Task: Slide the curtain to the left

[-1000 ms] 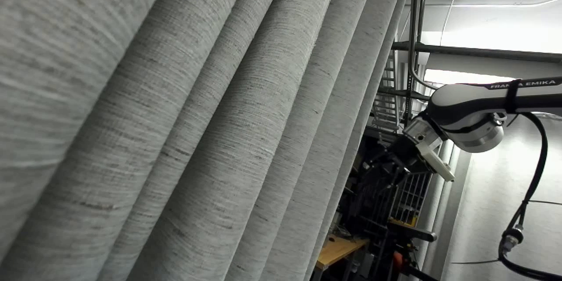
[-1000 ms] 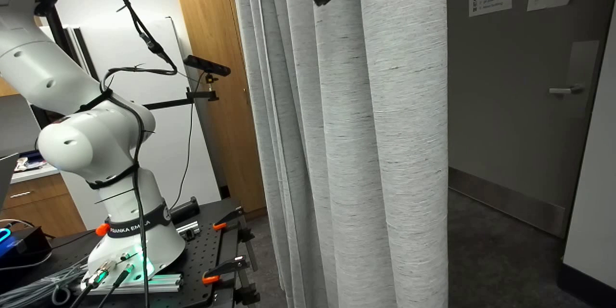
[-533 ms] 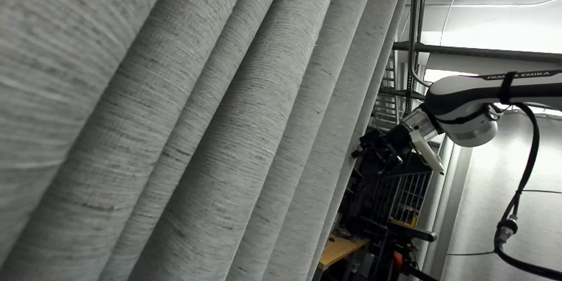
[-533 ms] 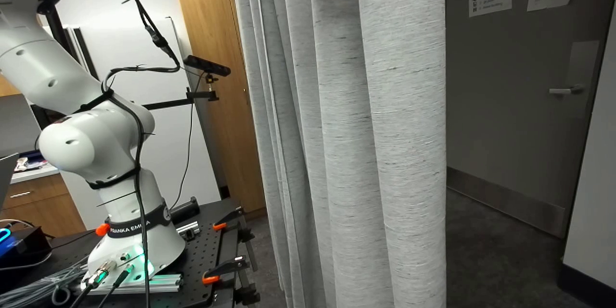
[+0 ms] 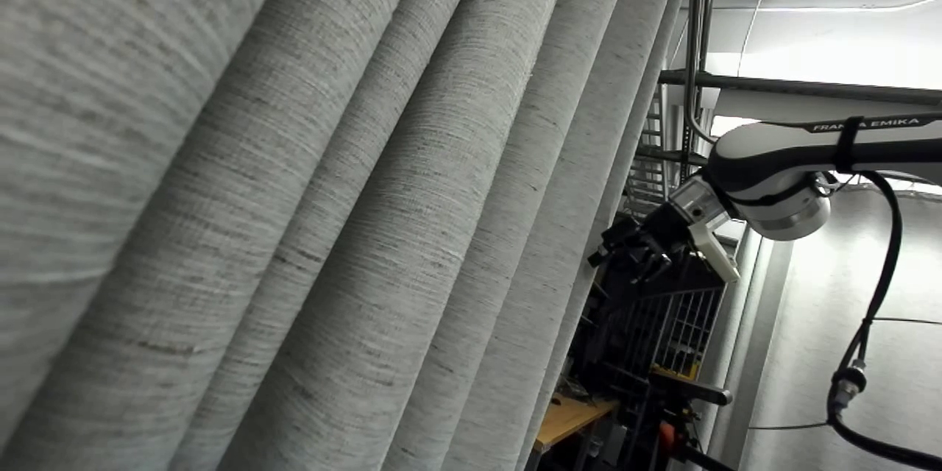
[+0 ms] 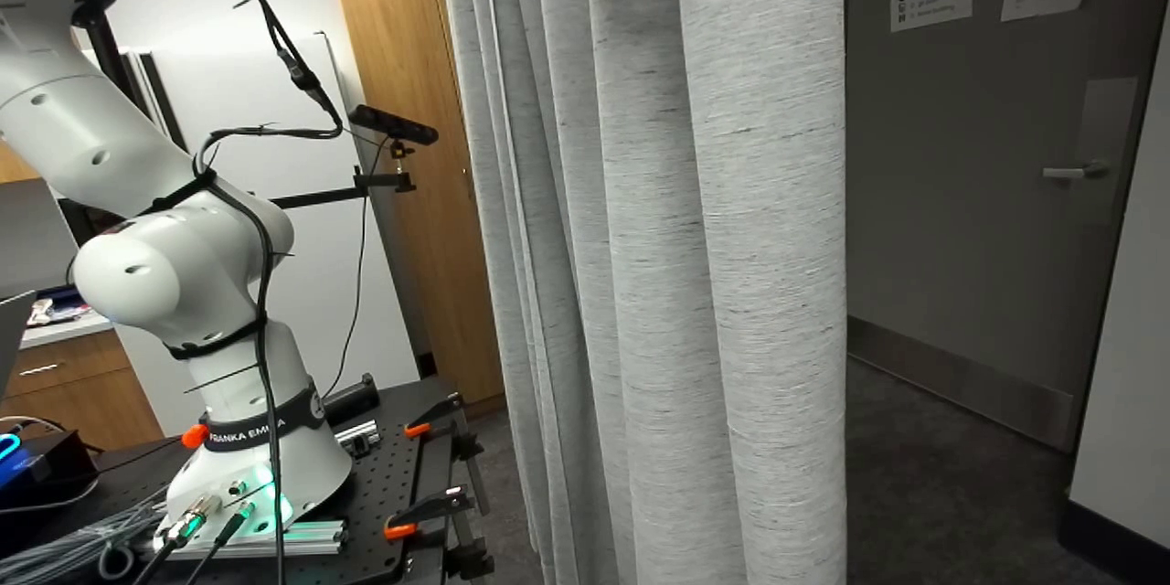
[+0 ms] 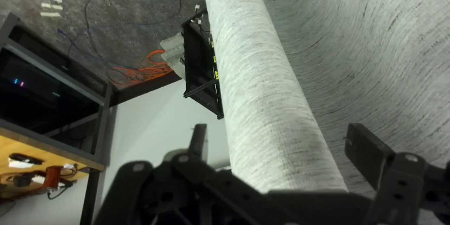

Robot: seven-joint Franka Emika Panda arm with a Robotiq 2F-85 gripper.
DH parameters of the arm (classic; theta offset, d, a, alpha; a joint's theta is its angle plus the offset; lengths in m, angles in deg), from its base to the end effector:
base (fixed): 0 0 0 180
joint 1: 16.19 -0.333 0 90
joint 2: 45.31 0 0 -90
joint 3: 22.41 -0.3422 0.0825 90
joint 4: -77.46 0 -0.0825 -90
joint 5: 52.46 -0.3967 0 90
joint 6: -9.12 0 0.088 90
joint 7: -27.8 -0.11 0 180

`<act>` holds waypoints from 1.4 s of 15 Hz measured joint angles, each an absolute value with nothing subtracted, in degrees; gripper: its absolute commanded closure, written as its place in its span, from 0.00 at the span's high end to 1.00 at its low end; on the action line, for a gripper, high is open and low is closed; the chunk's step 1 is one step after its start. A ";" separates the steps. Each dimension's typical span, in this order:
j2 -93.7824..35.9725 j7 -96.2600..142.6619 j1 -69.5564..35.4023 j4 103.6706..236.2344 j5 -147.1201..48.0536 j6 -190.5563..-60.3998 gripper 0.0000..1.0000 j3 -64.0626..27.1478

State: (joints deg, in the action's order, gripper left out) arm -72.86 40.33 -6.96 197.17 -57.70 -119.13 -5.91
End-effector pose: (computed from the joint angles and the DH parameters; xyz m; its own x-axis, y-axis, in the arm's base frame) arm 0.3990 -0.2264 0.6946 0.7645 -0.2482 0.5949 -0.2402 -0.9661 -0.0944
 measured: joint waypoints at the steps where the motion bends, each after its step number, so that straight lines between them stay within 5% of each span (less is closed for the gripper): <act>1: -72.71 41.79 -7.09 196.65 -56.83 -119.87 1.00 -6.31; 19: -61.83 45.02 -12.26 186.67 -60.88 -156.32 1.00 -5.89; 21: -61.65 44.47 -12.26 185.13 -61.46 -156.92 0.74 -5.85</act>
